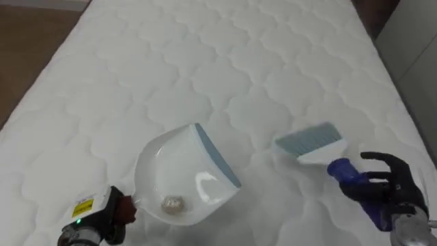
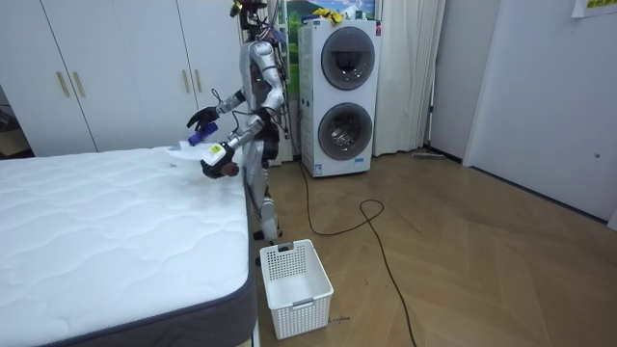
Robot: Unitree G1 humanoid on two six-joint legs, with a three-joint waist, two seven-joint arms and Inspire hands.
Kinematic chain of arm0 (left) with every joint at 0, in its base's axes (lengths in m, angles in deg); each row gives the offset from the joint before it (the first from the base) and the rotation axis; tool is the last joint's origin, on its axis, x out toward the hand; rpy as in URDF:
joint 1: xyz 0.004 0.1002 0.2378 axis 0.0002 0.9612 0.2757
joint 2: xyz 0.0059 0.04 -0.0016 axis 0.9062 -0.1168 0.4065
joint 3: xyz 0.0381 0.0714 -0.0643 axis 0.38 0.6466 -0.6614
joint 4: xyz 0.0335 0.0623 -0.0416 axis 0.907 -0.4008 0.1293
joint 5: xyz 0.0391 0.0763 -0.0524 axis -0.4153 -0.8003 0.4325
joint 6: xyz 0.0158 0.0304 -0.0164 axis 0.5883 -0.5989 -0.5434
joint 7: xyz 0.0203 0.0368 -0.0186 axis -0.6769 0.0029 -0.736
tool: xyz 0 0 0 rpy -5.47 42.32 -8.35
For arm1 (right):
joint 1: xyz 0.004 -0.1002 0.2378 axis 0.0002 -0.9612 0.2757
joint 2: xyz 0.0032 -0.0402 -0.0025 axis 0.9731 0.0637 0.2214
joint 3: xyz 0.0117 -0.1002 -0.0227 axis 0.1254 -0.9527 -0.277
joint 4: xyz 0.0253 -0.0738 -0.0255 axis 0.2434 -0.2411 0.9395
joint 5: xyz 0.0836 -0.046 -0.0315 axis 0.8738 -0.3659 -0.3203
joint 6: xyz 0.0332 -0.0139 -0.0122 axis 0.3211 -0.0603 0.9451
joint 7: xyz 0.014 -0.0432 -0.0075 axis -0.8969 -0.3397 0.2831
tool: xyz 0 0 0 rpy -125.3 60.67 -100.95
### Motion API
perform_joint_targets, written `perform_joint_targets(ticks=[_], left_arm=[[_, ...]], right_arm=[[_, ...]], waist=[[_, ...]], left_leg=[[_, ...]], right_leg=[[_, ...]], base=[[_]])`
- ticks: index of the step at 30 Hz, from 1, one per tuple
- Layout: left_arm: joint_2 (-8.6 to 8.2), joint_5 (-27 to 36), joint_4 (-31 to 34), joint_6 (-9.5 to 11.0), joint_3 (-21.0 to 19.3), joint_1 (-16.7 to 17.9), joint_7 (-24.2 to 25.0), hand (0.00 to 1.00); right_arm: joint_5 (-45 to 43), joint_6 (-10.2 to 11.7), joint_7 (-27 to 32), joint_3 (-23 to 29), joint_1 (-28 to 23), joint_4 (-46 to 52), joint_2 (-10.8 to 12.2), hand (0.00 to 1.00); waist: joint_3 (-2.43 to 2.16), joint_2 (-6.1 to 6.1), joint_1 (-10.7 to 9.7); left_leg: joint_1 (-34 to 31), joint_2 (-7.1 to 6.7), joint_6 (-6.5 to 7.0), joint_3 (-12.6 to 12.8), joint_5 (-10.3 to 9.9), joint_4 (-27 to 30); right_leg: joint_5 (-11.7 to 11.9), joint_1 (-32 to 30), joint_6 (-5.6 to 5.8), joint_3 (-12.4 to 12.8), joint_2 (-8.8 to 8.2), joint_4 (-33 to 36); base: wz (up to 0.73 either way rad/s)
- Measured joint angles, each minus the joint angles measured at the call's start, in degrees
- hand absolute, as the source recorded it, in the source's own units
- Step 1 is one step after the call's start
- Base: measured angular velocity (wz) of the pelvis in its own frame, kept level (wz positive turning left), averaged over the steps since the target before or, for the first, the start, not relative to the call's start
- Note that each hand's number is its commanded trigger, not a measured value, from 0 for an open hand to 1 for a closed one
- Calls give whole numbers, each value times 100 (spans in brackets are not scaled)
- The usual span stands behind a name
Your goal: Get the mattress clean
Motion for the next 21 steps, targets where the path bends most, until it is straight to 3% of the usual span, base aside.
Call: perform_joint_targets(ticks=[3,8,10,13,16,19,20,21], left_arm=[[-2,-7,75,2,-33,-63,120,100],[-75,-65,77,-45,-40,-67,276,100],[-111,-67,78,-61,-44,-66,338,100],[-186,-46,160,-69,-100,-61,370,100],[-206,-18,236,-51,-106,-60,380,100],[-203,-1,338,-24,-199,-59,413,100],[-200,-3,451,-23,-212,-59,442,100],[-203,23,536,22,-203,-57,446,100]], right_arm=[[243,34,307,93,139,-7,162,0],[497,60,435,94,201,-12,251,0],[496,60,437,98,201,-21,251,0],[465,59,457,109,224,59,250,0],[470,59,468,87,269,60,252,0],[464,59,546,75,256,144,257,0],[461,59,642,75,251,199,259,0],[465,59,718,75,252,257,259,0]], waist=[[25,35,-143],[56,119,-135],[66,147,-112],[42,157,-75],[32,167,-25],[26,175,50],[24,181,50],[21,187,45]], left_leg=[[-256,284,77,612,63,210],[-336,239,121,611,143,167],[-342,159,121,590,184,121],[-318,-47,182,478,383,-202],[-263,-72,234,634,471,-347],[-208,-177,289,525,461,-354],[-212,-257,321,377,465,-346],[-205,-377,346,34,464,-338]], right_leg=[[-30,57,-40,-460,-26,-71],[-59,159,53,-1137,-251,-42],[-63,172,102,-1171,-282,-25],[-67,109,159,-1331,-443,2],[-45,159,210,-1499,-543,48],[9,278,294,-1629,-597,90],[26,296,292,-1641,-643,157],[26,309,315,-1584,-691,251]], base=[[67],[38],[39],[33],[20],[21],[40],[39]])
